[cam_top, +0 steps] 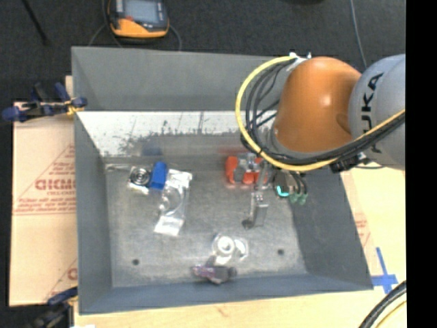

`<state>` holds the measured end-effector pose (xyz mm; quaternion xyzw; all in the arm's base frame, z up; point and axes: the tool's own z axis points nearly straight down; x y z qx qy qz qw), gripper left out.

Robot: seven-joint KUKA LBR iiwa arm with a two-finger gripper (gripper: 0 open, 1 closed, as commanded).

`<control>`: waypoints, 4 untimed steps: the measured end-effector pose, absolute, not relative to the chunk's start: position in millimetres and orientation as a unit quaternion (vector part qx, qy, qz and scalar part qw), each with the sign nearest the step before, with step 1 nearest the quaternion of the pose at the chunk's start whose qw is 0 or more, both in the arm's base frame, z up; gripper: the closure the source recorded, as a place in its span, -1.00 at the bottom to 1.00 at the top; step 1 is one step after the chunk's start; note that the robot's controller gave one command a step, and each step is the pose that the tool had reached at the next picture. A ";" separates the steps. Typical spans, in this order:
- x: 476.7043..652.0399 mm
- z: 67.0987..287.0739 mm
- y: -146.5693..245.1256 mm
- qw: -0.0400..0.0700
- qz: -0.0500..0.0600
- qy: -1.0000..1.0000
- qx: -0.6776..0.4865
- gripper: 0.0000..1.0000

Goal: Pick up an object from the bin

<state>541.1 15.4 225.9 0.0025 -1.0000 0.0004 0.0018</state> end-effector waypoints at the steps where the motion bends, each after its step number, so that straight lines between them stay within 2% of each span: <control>1: 541.0 69.5 29.5 0.002 0.001 -0.992 0.126 -1.00; 2: 502.2 70.9 -22.7 -0.001 0.001 -0.986 0.167 -1.00; 3: 503.1 73.1 -20.7 0.000 0.000 -0.986 0.168 1.00; 4: 519.1 233.8 -71.1 -0.006 0.003 -0.984 0.176 1.00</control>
Offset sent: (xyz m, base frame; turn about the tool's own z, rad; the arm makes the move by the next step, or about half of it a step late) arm 0.0007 0.0156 -0.1546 -0.2475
